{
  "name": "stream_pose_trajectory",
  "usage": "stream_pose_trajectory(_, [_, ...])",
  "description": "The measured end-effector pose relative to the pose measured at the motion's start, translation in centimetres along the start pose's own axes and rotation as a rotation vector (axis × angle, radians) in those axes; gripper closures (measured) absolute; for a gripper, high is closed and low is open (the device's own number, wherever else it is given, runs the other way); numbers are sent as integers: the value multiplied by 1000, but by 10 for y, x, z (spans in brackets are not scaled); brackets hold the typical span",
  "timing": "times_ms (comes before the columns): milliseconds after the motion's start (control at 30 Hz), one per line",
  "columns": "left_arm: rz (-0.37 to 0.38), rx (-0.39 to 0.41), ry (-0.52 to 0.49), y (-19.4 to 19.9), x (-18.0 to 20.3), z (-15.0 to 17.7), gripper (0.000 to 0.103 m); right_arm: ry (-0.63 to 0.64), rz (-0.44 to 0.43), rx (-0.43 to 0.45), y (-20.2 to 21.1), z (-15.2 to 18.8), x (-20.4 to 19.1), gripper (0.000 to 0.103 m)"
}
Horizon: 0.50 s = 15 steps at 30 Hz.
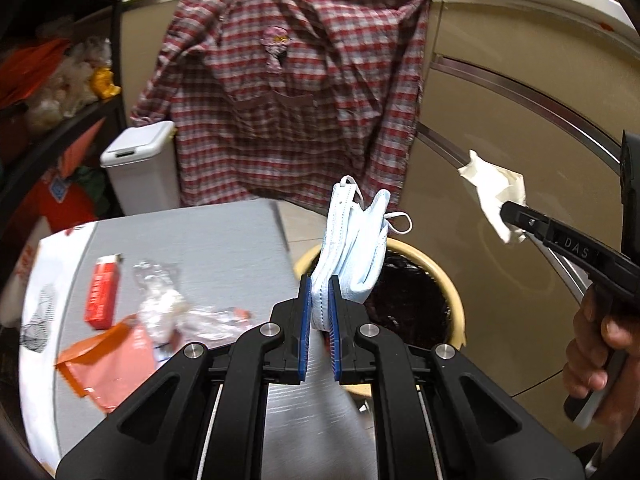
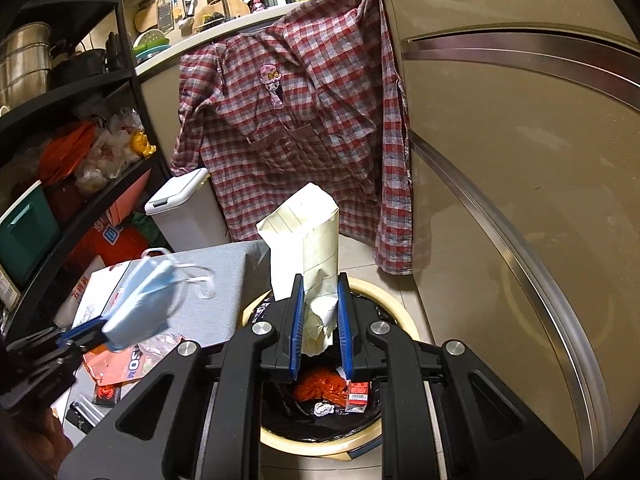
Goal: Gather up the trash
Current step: 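Release the tissue and the masks into the bin by opening both tools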
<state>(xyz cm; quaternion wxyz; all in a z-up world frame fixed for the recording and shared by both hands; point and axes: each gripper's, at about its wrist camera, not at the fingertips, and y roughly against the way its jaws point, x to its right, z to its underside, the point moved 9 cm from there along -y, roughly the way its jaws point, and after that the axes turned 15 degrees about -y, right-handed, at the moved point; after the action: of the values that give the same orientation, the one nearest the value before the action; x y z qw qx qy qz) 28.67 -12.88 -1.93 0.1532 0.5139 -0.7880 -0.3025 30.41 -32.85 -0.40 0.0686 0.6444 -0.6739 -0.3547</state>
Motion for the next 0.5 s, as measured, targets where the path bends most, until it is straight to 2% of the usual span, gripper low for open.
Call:
stream_pose_trajectory(200, [22, -21, -8, -25, 22, -6, 95, -17, 4, -10, -8, -2, 6, 87])
stream_pose_trajectory(500, [29, -48, -11, -46, 30, -8, 95, -23, 5, -18, -14, -2, 8, 87])
